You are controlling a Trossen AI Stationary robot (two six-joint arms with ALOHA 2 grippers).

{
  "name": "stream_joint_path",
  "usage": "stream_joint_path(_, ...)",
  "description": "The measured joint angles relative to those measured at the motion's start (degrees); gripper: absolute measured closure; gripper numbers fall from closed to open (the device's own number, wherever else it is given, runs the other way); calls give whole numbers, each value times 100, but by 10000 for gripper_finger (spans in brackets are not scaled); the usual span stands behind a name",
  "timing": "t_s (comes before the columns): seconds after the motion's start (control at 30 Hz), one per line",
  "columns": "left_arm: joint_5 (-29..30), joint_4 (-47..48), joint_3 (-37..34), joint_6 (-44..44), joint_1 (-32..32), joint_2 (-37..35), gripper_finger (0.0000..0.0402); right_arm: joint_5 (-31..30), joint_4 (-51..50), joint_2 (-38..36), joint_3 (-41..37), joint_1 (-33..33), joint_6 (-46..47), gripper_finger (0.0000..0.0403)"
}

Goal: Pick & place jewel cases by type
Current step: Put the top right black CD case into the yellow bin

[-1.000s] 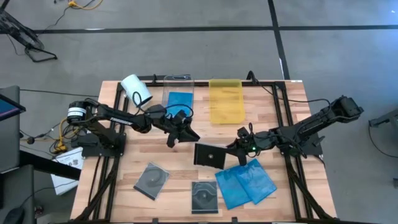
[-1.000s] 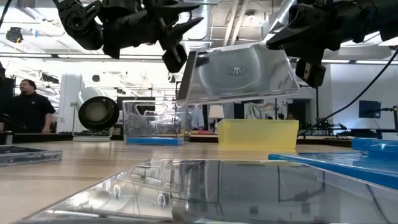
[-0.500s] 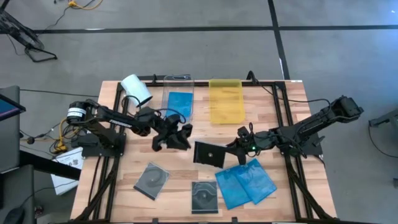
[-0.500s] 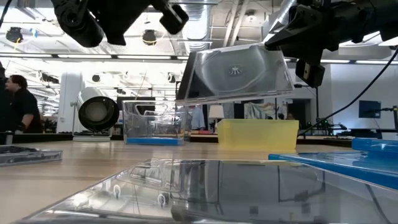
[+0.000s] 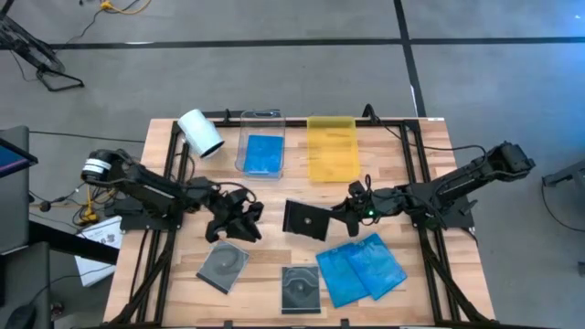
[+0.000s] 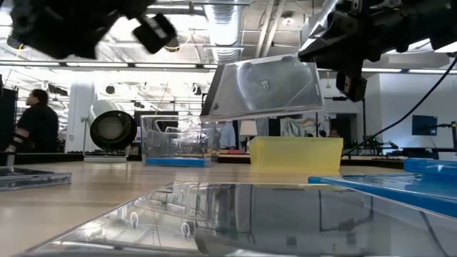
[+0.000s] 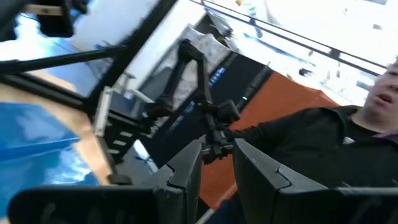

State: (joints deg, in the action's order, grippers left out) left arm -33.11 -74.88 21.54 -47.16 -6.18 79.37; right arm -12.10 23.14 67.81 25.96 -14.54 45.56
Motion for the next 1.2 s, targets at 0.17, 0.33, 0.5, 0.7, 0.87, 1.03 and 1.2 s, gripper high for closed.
stream_joint_path(0.17,949,598,-722,219,-316,-886,317,96,18,-89,-6,247,-112,362)
stream_joint_path(0.33,1736,1315,-1193,366,-584,-1821,317,317,-46,-392,-9,599,-308,365)
stream_joint_path(0.5,2241,2111,-1320,583,-728,-2552,317,320,-390,-893,-4,970,-530,364)
stream_joint_path(0.7,2613,2739,-1320,854,-740,-3029,317,309,-1306,-1607,-4,1457,-570,365)
stream_joint_path(0.87,2750,2934,-1320,924,-740,-3160,317,-31,-1715,-2091,-4,1821,-778,364)
stream_joint_path(1.03,2777,2947,-1320,925,-740,-3156,317,-438,-2031,-2410,-4,2215,-863,365)
stream_joint_path(1.2,2906,2943,-1320,927,-740,-3156,317,-976,-2156,-2462,-4,2501,-714,364)
